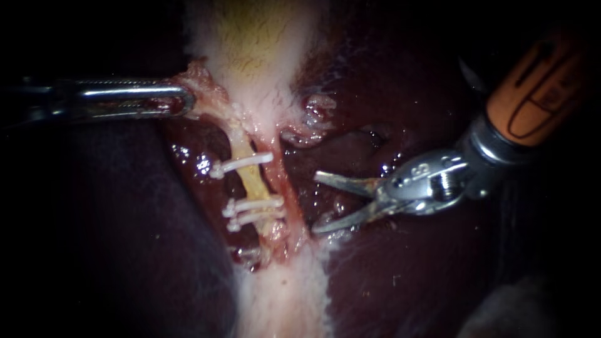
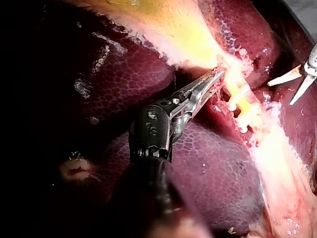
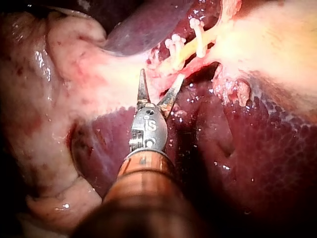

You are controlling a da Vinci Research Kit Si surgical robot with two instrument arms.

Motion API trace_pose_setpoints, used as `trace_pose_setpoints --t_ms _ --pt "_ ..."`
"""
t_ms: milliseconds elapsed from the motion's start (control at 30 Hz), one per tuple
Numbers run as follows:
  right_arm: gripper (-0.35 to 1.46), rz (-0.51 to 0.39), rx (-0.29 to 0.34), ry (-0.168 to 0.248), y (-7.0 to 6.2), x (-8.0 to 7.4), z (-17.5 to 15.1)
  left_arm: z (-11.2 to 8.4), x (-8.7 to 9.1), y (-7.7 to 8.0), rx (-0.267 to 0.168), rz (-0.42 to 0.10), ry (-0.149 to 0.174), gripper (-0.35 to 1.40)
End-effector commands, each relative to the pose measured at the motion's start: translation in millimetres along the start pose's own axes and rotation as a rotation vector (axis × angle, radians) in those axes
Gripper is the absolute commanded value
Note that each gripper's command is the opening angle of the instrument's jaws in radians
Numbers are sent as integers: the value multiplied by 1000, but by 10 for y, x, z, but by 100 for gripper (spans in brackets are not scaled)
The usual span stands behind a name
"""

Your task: Go to the cutting position left tube

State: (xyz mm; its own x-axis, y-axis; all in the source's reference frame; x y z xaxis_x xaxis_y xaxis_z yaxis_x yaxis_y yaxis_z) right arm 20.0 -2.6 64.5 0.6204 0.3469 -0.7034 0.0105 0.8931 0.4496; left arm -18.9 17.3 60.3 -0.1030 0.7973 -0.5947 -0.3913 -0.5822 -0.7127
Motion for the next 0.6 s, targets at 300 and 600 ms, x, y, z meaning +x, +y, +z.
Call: trace_pose_setpoints --t_ms 300,600 --pt "143 -30 25 -7 9 6 37 0 0 2 -1 0 0 -35" --pt "143 -36 39 -22 19 -6 58 -1 0 5 -3 0 -1 -35"
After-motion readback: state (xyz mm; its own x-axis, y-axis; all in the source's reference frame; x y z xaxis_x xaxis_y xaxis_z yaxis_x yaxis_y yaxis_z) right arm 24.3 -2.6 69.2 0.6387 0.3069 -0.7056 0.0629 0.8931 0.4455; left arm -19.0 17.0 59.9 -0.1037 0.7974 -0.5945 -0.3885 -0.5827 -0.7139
